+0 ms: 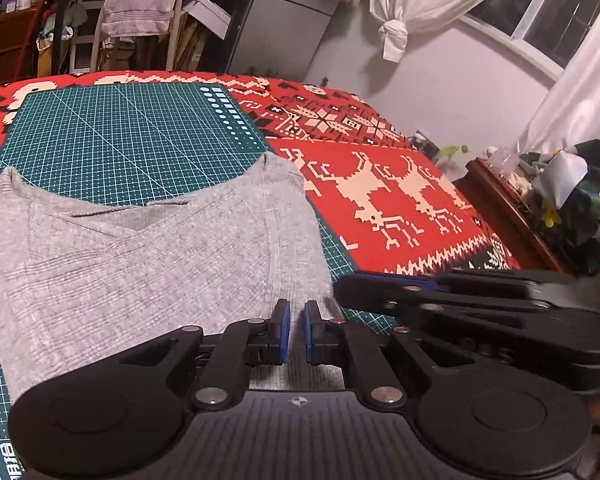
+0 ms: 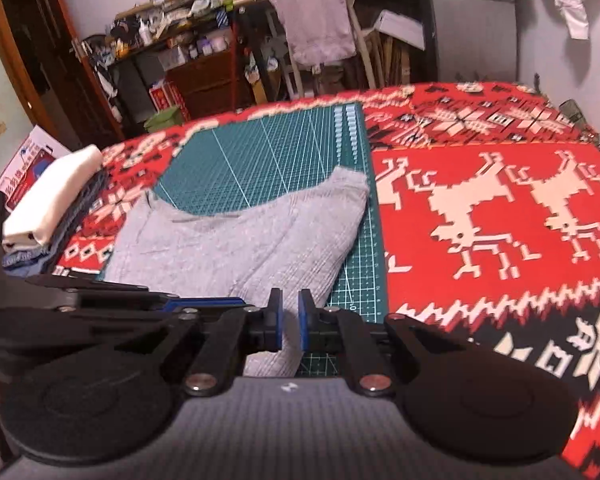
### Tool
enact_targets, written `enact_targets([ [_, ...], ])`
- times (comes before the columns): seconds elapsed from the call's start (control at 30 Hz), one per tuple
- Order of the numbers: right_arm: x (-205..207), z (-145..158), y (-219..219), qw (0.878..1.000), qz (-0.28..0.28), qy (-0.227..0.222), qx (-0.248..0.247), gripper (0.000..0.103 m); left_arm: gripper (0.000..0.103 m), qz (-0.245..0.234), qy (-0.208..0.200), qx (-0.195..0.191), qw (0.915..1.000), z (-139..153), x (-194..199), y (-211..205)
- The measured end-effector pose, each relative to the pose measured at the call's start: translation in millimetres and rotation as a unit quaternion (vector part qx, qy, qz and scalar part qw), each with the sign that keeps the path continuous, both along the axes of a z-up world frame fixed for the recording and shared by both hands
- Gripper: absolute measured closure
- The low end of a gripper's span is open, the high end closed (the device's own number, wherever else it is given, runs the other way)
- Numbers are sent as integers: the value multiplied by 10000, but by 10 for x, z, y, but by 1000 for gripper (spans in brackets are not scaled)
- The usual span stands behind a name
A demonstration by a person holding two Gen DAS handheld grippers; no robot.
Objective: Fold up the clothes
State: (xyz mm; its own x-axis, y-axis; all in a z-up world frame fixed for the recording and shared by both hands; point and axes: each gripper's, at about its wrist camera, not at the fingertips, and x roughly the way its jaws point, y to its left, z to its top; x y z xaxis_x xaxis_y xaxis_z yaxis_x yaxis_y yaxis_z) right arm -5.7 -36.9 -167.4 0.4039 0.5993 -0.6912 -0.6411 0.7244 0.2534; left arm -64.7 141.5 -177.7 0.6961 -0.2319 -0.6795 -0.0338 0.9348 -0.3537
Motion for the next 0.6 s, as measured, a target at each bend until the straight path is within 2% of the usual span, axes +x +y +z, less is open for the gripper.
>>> enact_targets([
  [0.1, 52, -115, 32, 9997, 160, 130, -138, 94, 97, 26, 71, 13, 10000, 6, 2, 6],
  [0.27, 138, -7, 2, 9999, 160, 4, -13, 94, 98, 69, -47, -130, 9999, 104, 58, 33],
  [0.37, 311, 52, 21, 10000, 30, -38, 86, 94, 98, 108, 72, 35, 9999, 110, 220, 18],
  [0.5, 527, 7, 110, 9999, 28, -68, 100, 92, 98, 237, 200, -256, 9992, 41, 397, 96],
  [0.6, 634, -79, 156, 9999, 89, 36, 86, 92, 97, 278, 213, -270, 9990, 24, 425, 104],
])
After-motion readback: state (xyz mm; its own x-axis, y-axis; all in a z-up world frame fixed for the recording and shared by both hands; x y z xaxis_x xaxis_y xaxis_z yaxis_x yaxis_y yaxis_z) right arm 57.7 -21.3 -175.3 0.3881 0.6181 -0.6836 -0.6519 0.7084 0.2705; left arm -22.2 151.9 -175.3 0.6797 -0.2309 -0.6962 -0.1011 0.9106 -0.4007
